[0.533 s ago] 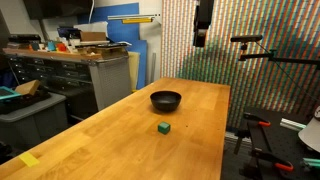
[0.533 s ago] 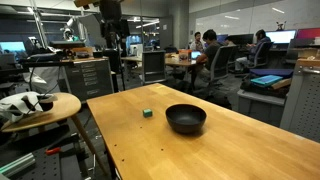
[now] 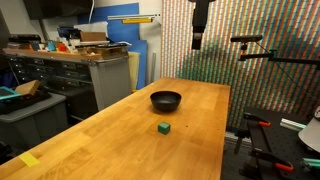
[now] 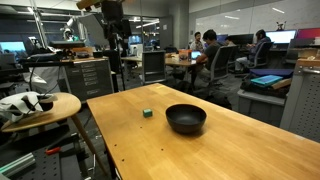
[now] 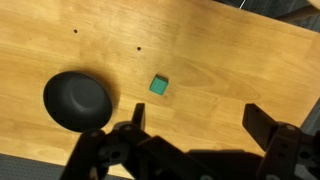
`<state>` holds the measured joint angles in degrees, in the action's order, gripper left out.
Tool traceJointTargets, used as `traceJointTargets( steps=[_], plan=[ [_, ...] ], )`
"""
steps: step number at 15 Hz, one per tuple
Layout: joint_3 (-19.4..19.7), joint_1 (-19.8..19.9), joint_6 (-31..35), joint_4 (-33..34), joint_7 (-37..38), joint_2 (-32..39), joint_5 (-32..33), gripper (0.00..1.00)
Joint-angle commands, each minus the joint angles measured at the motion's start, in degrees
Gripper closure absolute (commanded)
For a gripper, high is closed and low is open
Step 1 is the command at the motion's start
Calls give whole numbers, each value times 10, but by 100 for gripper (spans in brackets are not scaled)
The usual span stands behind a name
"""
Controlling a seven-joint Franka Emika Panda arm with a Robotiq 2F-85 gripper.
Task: Put the green thing in the black bowl
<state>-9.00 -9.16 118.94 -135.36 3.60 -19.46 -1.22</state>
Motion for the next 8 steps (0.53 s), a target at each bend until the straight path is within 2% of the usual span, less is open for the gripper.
traceJointTargets(
  steps=[1,6,8],
  plan=[
    [-22,26,40,1,104,30,50,0],
    [-27,45,79,11,236,89,99,0],
    [-23,47,113,11,272,114,113,0]
  ],
)
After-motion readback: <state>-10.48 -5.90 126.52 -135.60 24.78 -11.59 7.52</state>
